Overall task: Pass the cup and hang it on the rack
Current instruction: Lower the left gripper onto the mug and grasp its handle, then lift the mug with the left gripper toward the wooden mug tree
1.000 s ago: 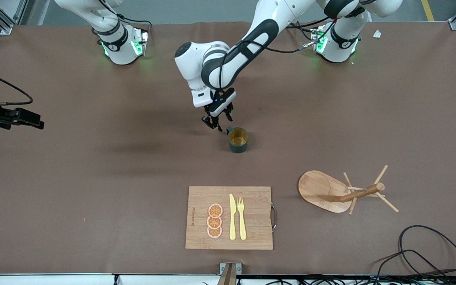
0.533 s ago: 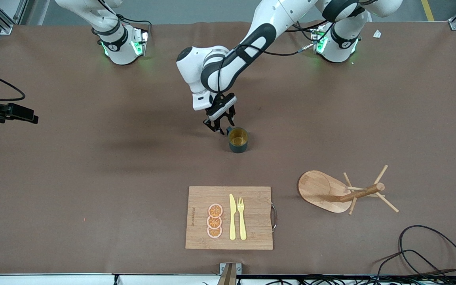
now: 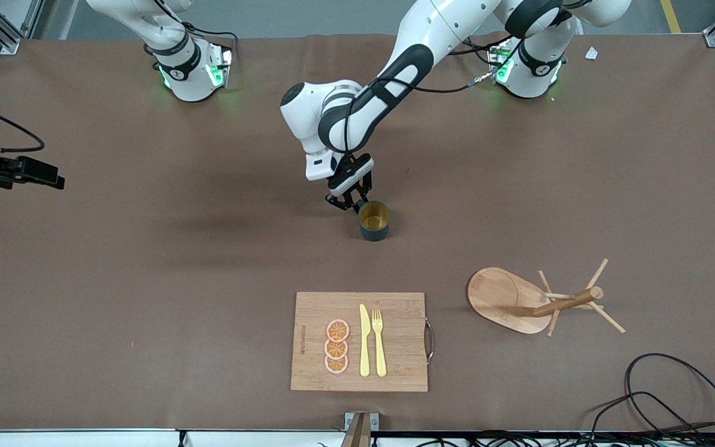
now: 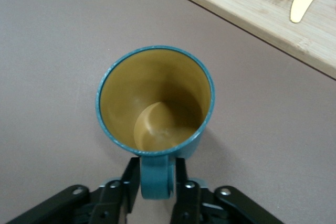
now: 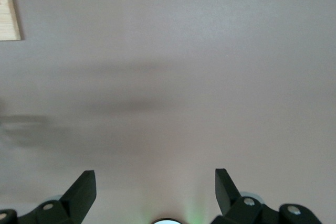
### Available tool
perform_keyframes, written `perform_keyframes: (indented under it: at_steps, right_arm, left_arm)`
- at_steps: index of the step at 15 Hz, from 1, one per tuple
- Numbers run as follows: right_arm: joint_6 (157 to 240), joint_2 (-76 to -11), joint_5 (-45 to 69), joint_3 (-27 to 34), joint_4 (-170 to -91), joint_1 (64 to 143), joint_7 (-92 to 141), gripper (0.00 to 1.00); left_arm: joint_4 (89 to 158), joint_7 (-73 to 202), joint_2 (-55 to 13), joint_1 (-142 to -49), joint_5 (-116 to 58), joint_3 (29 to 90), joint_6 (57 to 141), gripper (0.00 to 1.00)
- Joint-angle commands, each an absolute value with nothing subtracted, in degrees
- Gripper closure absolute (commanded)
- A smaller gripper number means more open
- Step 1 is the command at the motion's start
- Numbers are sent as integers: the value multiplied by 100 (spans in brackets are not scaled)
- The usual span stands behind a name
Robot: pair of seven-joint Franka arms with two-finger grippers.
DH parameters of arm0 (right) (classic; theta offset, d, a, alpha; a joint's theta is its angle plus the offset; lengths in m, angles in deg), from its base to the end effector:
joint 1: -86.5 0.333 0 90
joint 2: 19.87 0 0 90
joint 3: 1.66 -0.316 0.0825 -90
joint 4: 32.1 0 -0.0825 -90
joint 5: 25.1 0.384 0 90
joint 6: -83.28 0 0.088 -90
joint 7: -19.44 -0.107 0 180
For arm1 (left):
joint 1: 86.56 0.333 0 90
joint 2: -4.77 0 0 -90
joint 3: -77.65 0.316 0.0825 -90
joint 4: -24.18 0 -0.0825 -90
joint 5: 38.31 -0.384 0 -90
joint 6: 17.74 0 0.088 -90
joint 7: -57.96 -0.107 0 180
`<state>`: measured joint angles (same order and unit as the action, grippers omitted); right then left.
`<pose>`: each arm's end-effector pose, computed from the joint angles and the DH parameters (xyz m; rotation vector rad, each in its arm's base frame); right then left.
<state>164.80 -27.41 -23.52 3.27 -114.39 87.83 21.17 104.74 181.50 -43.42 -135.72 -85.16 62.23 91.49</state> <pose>0.5778 -0.0296 0.6008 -3.1103 0.0476 0.2238 0.3800 -0.5950 0.1986 -2.6335 -0.9445 -0.7622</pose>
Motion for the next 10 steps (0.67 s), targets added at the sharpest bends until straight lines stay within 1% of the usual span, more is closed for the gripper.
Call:
perform_keyframes:
  at_steps: [1, 3, 4, 7, 10]
  right_arm:
    - [16589, -2112, -2396, 283, -12050, 8817, 1918, 0]
    - [16730, -1777, -2404, 283, -12411, 8808, 1935, 0]
    - [16748, -1654, -2422, 274, -12500, 8808, 1953, 0]
    - [16739, -1416, -2571, 230, -12632, 8799, 1962, 0]
    - [16687, -1293, -2571, 230, -12685, 8790, 1944, 0]
  left_arm:
    - [10328, 18031, -4357, -13578, -8612, 6253, 9160, 93]
    - [10310, 17943, -4192, -13534, -8569, 6349, 9151, 96]
    - [10258, 17873, -4060, -13351, -8516, 6332, 9151, 97]
    - [9986, 17269, -3664, -12911, -7886, 6288, 9142, 99]
    - [9932, 16268, -3111, -12323, -7025, 6288, 9160, 99]
